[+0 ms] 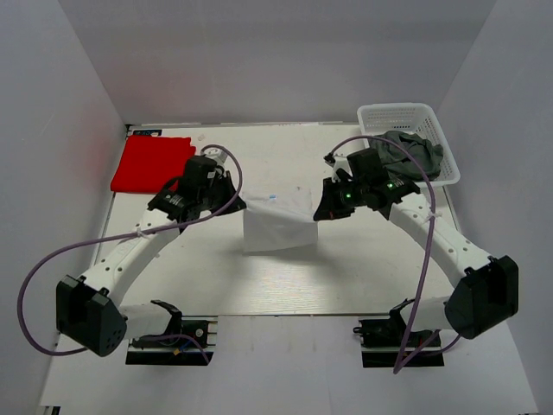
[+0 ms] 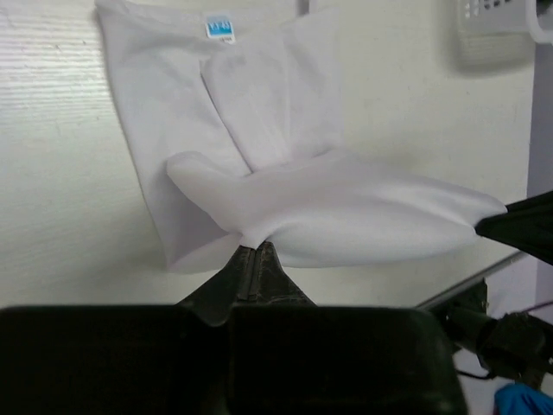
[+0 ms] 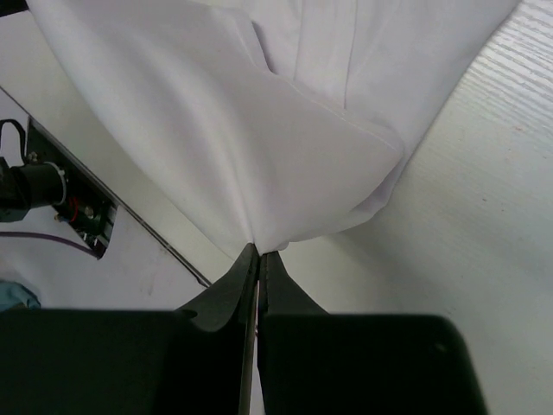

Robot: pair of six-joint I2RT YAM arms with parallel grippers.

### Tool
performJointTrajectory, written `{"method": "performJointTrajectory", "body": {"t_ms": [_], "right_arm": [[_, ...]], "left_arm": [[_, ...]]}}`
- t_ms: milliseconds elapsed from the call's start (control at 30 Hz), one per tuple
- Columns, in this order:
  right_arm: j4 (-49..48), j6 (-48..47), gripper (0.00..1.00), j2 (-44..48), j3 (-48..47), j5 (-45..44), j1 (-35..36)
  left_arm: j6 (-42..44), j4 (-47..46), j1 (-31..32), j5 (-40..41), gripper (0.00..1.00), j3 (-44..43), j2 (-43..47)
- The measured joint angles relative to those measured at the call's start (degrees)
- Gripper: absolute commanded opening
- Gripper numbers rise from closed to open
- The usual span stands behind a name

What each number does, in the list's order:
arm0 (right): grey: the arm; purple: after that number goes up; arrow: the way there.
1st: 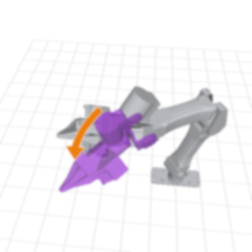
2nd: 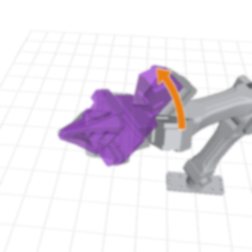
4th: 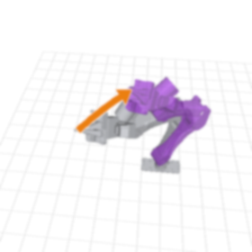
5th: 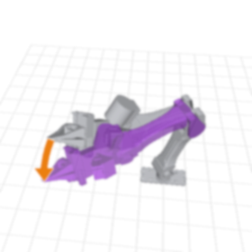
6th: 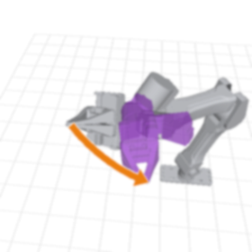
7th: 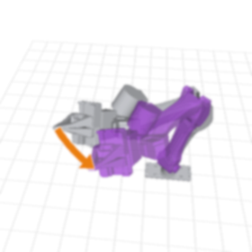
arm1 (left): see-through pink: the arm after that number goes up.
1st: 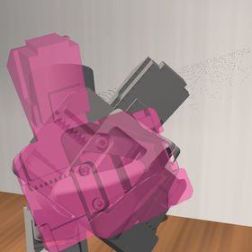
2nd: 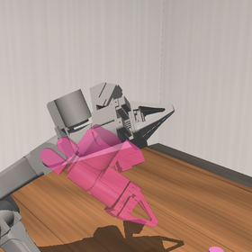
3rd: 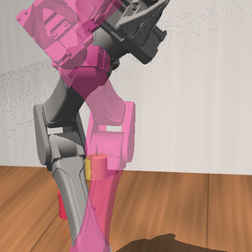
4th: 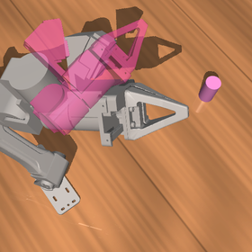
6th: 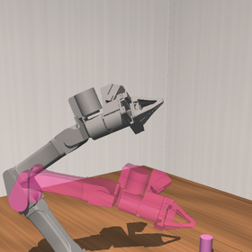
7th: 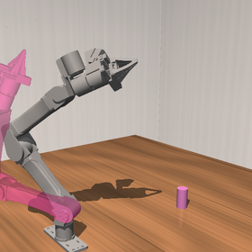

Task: Fold and stack the t-shirts
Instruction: Fold the long partially folded tshirt into a neat square

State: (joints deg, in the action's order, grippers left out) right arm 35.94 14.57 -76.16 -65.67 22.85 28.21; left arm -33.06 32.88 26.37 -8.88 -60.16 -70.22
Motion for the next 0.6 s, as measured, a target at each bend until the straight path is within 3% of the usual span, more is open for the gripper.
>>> {"method": "performJointTrajectory", "body": {"t_ms": [600], "right_arm": [[-1.8, -0.3, 0.0, -15.8, -12.6, -2.1, -5.6]], "left_arm": [[0.5, -2.1, -1.0, 11.1, 0.0, -13.2, -20.0]]}}
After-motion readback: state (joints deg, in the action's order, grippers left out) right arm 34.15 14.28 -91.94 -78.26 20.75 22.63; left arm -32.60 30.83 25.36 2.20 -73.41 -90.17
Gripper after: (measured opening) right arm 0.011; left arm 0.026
